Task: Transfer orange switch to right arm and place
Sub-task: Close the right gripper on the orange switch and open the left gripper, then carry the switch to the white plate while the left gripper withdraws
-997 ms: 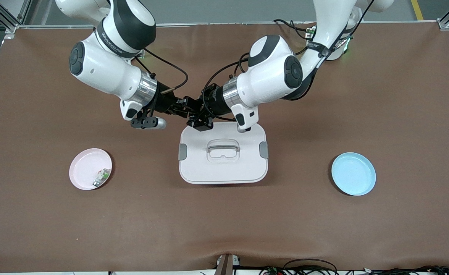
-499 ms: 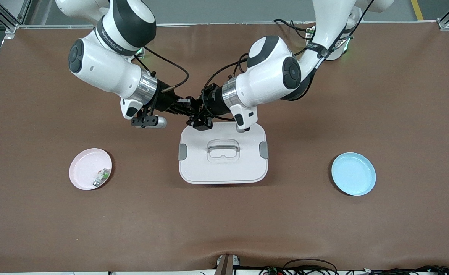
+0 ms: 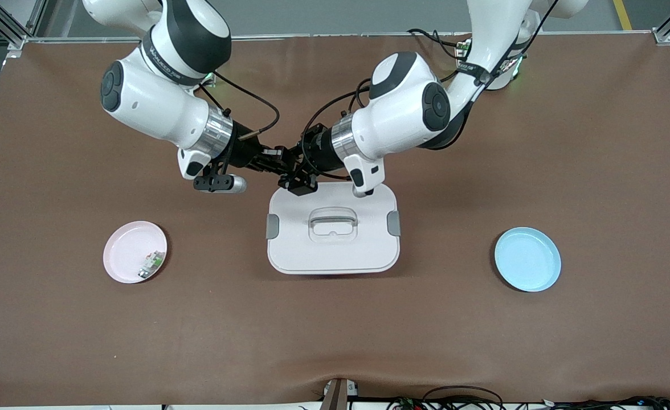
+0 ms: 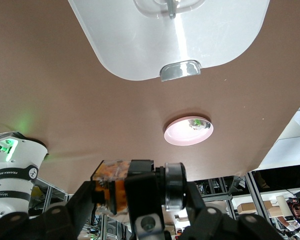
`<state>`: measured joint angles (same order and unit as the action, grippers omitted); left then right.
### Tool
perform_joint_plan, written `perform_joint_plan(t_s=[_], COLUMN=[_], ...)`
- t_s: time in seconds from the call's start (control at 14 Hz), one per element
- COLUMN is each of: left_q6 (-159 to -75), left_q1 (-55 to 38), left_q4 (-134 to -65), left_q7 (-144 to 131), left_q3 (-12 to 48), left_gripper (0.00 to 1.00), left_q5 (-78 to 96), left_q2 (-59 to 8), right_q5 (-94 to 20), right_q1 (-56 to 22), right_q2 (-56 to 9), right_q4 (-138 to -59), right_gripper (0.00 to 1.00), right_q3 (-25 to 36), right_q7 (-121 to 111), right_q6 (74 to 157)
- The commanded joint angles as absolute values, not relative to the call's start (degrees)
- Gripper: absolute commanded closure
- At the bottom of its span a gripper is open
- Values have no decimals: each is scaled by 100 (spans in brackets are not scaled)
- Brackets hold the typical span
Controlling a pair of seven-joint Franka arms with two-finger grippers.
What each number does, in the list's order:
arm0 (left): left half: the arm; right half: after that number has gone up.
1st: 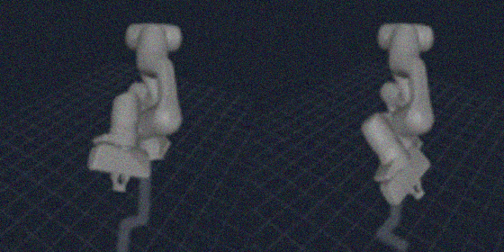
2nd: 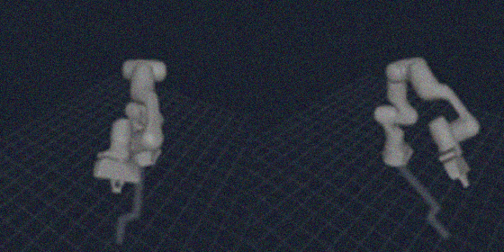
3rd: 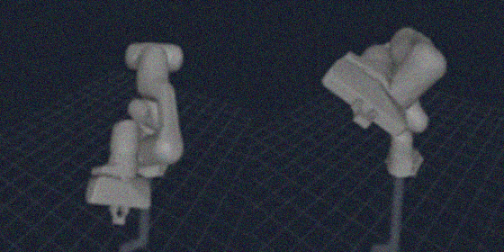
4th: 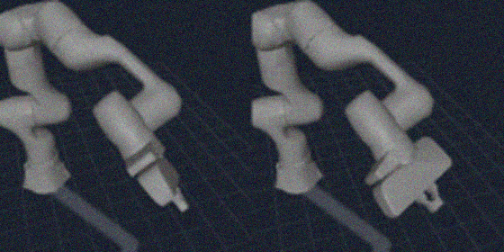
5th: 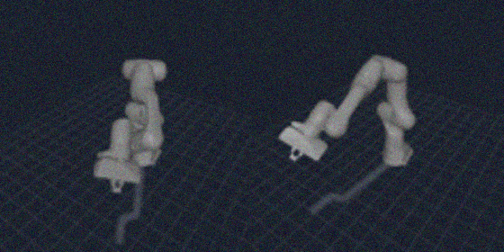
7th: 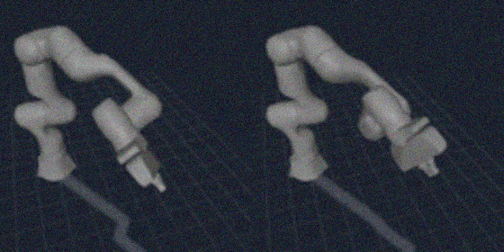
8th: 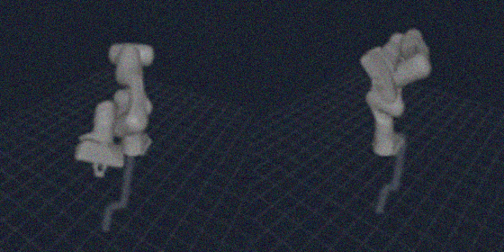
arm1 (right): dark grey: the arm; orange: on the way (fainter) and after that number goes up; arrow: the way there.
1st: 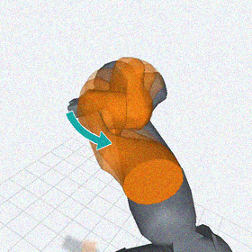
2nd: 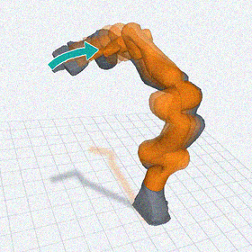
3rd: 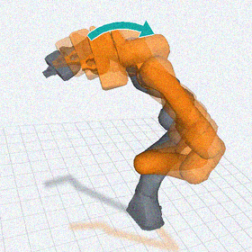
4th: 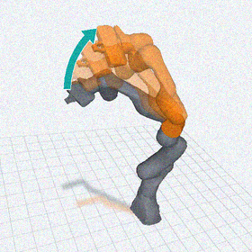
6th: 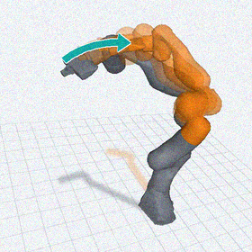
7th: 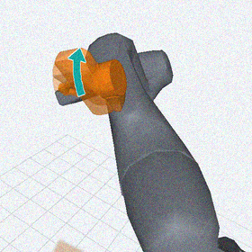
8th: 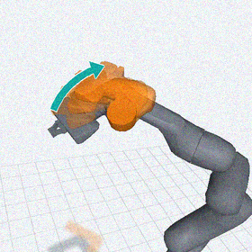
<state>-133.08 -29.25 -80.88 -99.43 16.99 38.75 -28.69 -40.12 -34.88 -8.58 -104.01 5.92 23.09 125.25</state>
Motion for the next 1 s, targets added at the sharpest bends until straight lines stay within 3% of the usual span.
perform_joint_plan(t_s=[0.0, 0.21, 0.57, 0.93], left_q6=[-13228, -13210, -12561, -11542], left_q1=[-2918, -2848, -2585, -1961], left_q4=[-8060, -8068, -8060, -8051], left_q7=[-10090, -10090, -10072, -9346], left_q3=[1688, 1679, 1608, 1643], left_gripper=[0, 0, 0, 0], left_q5=[3744, 3735, 3183, 2540], left_q2=[-2786, -2769, -2470, -2163], right_q5=[-3598, -2937, -1584, -582], right_q1=[-3410, -2946, -1901, -1266], right_q2=[-835, -844, -817, -844], right_q4=[-10380, -10065, -9985, -9932], right_gripper=[100, 100, 100, 100], right_q3=[589, 615, 615, 615], right_q7=[2180, 1174, -2683, -4611], right_q6=[12463, 11553, 10531, 10512])
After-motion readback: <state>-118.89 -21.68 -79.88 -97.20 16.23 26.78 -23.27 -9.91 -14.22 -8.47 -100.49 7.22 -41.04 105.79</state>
